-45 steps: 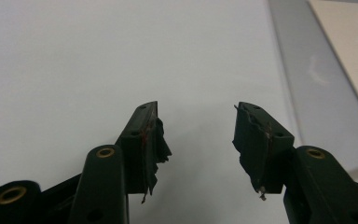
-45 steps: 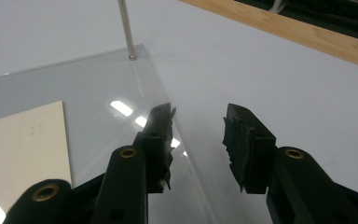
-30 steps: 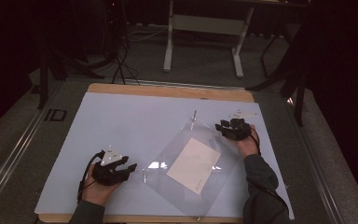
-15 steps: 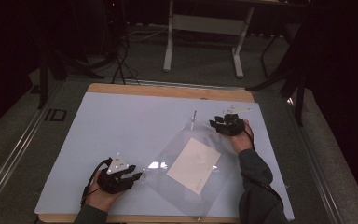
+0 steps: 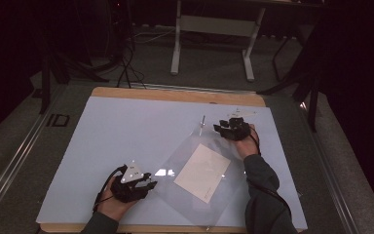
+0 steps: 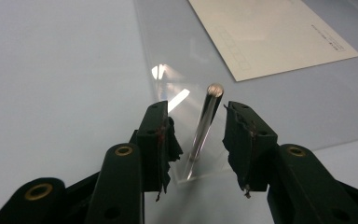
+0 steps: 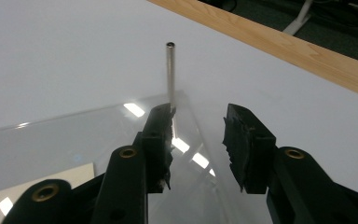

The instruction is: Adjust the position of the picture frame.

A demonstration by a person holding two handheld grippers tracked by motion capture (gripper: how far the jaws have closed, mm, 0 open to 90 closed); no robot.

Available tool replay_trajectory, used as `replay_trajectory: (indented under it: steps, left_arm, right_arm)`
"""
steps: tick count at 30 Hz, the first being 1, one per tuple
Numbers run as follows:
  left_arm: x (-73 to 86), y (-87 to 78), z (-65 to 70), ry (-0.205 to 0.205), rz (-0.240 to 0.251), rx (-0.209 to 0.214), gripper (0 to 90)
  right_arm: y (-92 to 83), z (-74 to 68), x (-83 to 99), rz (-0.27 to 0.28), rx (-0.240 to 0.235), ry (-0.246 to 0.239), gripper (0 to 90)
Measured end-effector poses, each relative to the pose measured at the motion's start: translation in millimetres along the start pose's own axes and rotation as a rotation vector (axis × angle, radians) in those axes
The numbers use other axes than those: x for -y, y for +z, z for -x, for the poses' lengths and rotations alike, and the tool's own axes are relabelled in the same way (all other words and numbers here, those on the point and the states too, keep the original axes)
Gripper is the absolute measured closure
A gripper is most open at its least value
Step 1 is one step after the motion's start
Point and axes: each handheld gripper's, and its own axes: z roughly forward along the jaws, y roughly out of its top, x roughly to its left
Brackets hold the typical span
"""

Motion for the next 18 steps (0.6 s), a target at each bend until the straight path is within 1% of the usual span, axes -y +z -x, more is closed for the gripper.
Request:
replay_trajectory:
  steps: [1, 4, 6, 10, 11, 13, 14, 18]
  left_arm:
    - [-0.9, 1.6, 1.0, 0.004, 0.001, 0.001, 60.8]
    - [-2.6, 4.6, 3.8, 0.023, 0.001, 0.000, 66.6]
    - [-2.5, 4.8, 4.2, 0.024, 0.002, -0.004, 70.1]
    - [-1.9, 3.7, 3.3, 0.025, 0.005, -0.018, 80.3]
    - [-1.6, 3.4, 2.7, 0.021, 0.007, -0.023, 80.3]
    - [-1.3, 3.6, 2.4, 0.021, 0.008, -0.016, 82.7]
    - [-1.6, 3.5, 3.1, 0.027, 0.006, -0.021, 83.1]
    - [-1.7, 3.7, 3.9, 0.025, 0.007, -0.026, 83.6]
  right_arm:
    - [0.0, 0.0, 0.0, 0.000, 0.000, 0.000, 61.0]
    - [3.7, -2.9, -3.2, 0.002, -0.006, -0.004, 60.8]
    - [5.6, -4.0, -4.8, 0.003, -0.009, -0.007, 60.8]
    - [7.6, -5.5, -6.7, 0.003, -0.010, -0.006, 60.6]
    - [7.6, -5.5, -6.7, 0.003, -0.010, -0.006, 60.6]
    - [8.9, -5.4, -7.9, 0.004, -0.011, -0.009, 60.4]
    - [9.4, -5.4, -8.2, 0.005, -0.011, -0.008, 60.4]
    - [12.9, -5.0, -9.5, 0.006, -0.018, -0.009, 60.3]
